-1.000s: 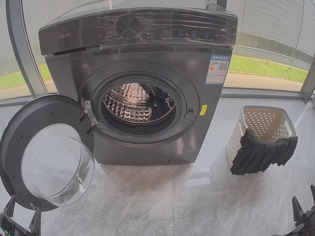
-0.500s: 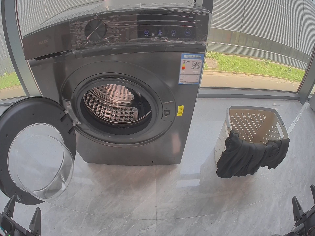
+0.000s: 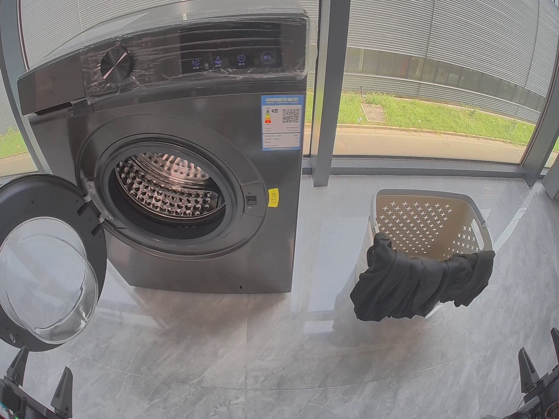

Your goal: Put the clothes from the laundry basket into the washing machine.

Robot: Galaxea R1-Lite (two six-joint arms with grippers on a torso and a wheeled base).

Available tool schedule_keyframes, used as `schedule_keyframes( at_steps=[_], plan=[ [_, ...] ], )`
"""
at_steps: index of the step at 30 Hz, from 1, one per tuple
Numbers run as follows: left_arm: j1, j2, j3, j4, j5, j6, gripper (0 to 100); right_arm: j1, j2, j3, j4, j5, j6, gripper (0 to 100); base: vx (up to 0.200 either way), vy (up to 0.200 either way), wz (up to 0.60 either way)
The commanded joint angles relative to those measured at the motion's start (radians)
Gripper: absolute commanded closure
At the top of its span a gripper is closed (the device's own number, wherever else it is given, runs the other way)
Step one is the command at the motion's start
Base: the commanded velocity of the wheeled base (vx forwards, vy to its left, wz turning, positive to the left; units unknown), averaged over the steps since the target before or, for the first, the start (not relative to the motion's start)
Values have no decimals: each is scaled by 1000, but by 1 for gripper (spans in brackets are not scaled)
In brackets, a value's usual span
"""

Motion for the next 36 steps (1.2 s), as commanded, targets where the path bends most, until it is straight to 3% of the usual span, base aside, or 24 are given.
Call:
schedule_keyframes(
  at_steps=[1, 36],
  plan=[
    [0, -18, 16, 2, 1, 0, 0, 0, -14, 16, 0, 0, 0, 0, 0, -200, 0],
    [0, -18, 16, 0, -1, -5, 0, 0, -14, 16, 0, 0, 0, 0, 0, -200, 0]
  ],
)
